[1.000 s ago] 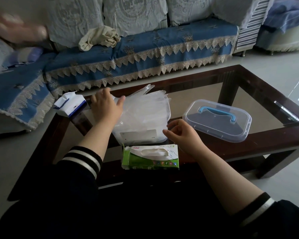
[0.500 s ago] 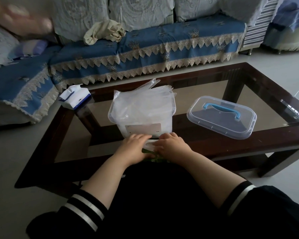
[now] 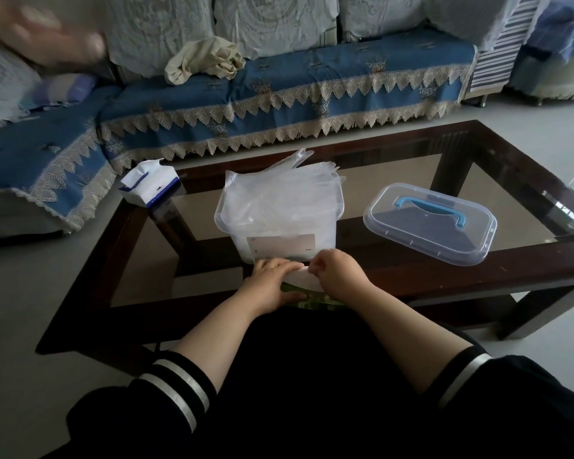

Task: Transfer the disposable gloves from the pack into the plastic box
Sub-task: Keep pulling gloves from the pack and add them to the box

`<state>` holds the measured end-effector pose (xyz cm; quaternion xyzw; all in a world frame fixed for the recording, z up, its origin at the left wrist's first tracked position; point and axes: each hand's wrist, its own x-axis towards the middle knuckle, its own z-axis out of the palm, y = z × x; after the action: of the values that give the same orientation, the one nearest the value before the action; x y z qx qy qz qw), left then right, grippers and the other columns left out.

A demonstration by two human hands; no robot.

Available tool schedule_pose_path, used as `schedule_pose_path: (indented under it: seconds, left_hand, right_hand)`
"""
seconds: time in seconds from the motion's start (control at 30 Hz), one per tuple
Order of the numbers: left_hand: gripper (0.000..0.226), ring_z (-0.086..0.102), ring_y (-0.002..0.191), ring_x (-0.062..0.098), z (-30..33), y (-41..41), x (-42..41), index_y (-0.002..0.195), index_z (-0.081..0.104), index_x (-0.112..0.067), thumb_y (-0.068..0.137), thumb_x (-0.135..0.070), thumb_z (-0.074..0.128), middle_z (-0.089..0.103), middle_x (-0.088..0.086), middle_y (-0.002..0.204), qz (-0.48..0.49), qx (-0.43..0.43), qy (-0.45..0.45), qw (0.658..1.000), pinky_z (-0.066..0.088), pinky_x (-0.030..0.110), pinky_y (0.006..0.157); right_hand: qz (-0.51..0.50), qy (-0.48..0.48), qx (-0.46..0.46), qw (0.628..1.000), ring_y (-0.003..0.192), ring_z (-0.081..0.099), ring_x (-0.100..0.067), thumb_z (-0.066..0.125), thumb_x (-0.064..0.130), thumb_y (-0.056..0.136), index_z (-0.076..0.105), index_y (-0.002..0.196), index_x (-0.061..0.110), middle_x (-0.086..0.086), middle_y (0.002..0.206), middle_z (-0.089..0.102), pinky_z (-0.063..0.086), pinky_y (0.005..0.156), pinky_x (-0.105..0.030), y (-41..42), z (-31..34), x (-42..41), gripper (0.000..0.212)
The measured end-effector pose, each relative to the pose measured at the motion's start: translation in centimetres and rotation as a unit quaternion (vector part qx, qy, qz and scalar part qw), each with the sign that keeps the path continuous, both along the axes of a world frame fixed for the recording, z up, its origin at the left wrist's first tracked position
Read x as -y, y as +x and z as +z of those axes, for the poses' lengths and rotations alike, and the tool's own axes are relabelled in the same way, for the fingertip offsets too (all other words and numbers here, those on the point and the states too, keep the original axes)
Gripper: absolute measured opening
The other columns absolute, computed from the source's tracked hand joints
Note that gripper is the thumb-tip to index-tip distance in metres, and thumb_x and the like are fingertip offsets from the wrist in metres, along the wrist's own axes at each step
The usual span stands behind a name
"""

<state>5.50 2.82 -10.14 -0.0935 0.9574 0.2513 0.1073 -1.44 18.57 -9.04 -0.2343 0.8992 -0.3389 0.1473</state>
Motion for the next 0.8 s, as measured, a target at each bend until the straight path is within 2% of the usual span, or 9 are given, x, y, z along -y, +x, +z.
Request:
schedule_pose_path:
  seconds: [0.1,0.2,0.37,0.5,0.53,0.6,0.67,0.73,0.8]
  left_hand:
    - [0.064,0.020,0.138,0.019,0.0,0.0,-0.1,0.140,0.043,-0.037,0.084,-0.041,0.073,0.036,-0.007,0.146,-0.002,-0.004,0.006,1.000,0.023,0.044,0.116]
    - [0.064,0.021,0.137,0.019,0.0,-0.1,-0.1,0.139,0.044,-0.038,0.083,-0.041,0.073,0.037,-0.007,0.144,-0.005,0.005,0.014,1.000,0.024,0.049,0.115]
    - [0.063,0.022,0.137,0.021,0.0,-0.1,-0.3,0.138,0.045,-0.038,0.082,-0.043,0.073,0.037,-0.007,0.143,-0.009,0.010,0.013,1.000,0.026,0.053,0.113]
    - [0.064,0.025,0.135,0.023,-0.2,0.0,-0.3,0.138,0.047,-0.036,0.080,-0.046,0.074,0.039,-0.007,0.142,0.005,0.003,-0.004,1.000,0.028,0.053,0.111]
    - [0.065,0.026,0.135,0.023,-0.2,0.0,-0.5,0.138,0.046,-0.037,0.080,-0.047,0.073,0.039,-0.007,0.142,0.007,0.005,-0.015,1.000,0.028,0.053,0.111]
    - [0.062,0.025,0.136,0.024,0.2,0.0,-1.0,0.138,0.045,-0.041,0.081,-0.047,0.071,0.038,-0.008,0.144,0.008,0.015,-0.043,0.999,0.028,0.052,0.110]
    - [0.060,0.024,0.138,0.024,0.5,-0.1,-1.4,0.137,0.045,-0.043,0.083,-0.046,0.071,0.038,-0.008,0.145,0.012,0.017,-0.055,0.998,0.026,0.053,0.111]
    - [0.060,0.025,0.137,0.025,0.6,0.1,-1.4,0.137,0.047,-0.041,0.082,-0.045,0.072,0.040,-0.007,0.144,0.018,0.006,-0.047,0.999,0.026,0.054,0.111]
    - [0.060,0.027,0.136,0.024,0.5,0.3,-1.0,0.136,0.048,-0.040,0.081,-0.044,0.073,0.041,-0.007,0.143,0.017,0.000,-0.026,1.000,0.027,0.052,0.111]
  right_hand:
    - [-0.027,-0.045,0.026,0.998,0.094,0.058,-0.020,0.057,0.013,0.092,0.069,0.096,0.008,-0.008,0.104,0.068,0.034,0.069,-0.022,-0.2,0.6,-0.7,0.014]
    - [-0.028,-0.062,0.040,0.997,0.091,0.057,-0.018,0.057,0.015,0.094,0.069,0.100,0.004,-0.009,0.103,0.068,0.034,0.070,-0.021,-0.5,1.0,-1.2,0.017]
    - [0.000,-0.042,0.020,0.999,0.094,0.059,-0.016,0.068,0.037,0.082,0.071,0.101,0.015,-0.002,0.103,0.064,0.042,0.072,-0.025,-0.2,0.4,-1.2,0.029]
    - [-0.017,-0.112,0.058,0.992,0.080,0.061,-0.014,0.069,0.025,0.086,0.074,0.087,0.013,-0.002,0.083,0.068,0.044,0.071,-0.026,0.7,0.7,-0.3,0.014]
    - [-0.030,-0.180,0.111,0.977,0.075,0.059,-0.012,0.070,0.022,0.086,0.073,0.084,0.012,-0.001,0.078,0.067,0.044,0.070,-0.024,0.7,1.1,-0.3,0.011]
    - [-0.046,-0.332,0.242,0.911,0.077,0.059,-0.009,0.065,0.016,0.089,0.069,0.082,0.011,0.001,0.082,0.068,0.045,0.072,-0.023,0.6,2.4,-0.9,0.010]
    - [-0.057,-0.385,0.297,0.872,0.090,0.060,-0.011,0.061,0.018,0.092,0.067,0.083,0.011,0.000,0.094,0.071,0.046,0.082,-0.032,0.1,3.1,-1.9,0.012]
    - [-0.048,-0.304,0.197,0.931,0.093,0.061,-0.013,0.066,0.025,0.089,0.068,0.089,0.011,-0.003,0.100,0.071,0.047,0.087,-0.034,-0.4,3.0,-2.5,0.014]
    - [-0.011,-0.152,0.073,0.986,0.093,0.059,-0.011,0.073,0.033,0.081,0.069,0.101,0.015,0.003,0.102,0.066,0.047,0.082,-0.028,-0.3,2.1,-2.5,0.027]
